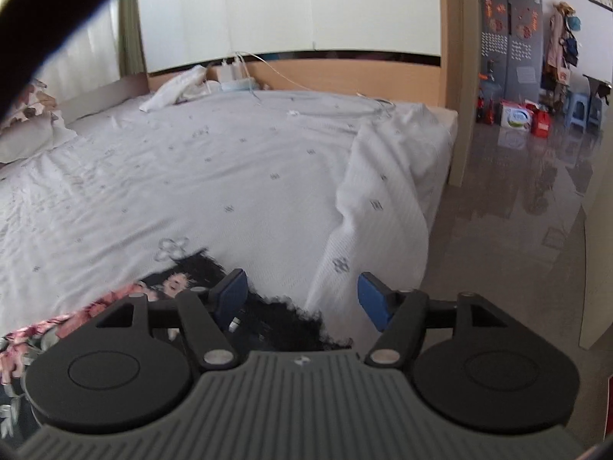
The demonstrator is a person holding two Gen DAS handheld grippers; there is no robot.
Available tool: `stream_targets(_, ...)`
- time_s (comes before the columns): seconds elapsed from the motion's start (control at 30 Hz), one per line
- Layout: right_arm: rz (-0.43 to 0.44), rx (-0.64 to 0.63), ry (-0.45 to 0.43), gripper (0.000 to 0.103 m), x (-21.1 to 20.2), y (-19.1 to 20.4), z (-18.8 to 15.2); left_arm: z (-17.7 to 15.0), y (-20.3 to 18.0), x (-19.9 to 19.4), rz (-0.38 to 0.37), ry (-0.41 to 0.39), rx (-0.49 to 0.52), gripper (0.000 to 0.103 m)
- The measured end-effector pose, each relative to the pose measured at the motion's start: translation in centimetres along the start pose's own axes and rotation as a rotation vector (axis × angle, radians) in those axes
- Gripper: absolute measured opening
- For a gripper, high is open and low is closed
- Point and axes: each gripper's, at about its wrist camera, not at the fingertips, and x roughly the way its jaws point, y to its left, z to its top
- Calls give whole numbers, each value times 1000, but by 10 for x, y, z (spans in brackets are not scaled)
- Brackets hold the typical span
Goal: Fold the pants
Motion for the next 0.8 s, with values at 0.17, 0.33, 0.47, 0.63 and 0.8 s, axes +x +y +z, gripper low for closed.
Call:
stream_targets(0.17,263,-77,77,78,-14,42,7,5,-15,-31,-5,-115,51,51)
stream_targets(0.33,478,-258,203,76,-20,120,-17,10,-34,-65,-14,-235,126,75)
stream_targets(0.47,563,-366,263,65,-23,173,-37,8,-51,-83,-85,-250,197,75)
stream_targets(0.63,570,-477,368,41,-21,222,-68,-4,-84,-86,-204,-205,267,67)
stream_targets(0.8,555,-511,339,42,-20,233,-70,-29,-122,-67,-311,-71,366,14)
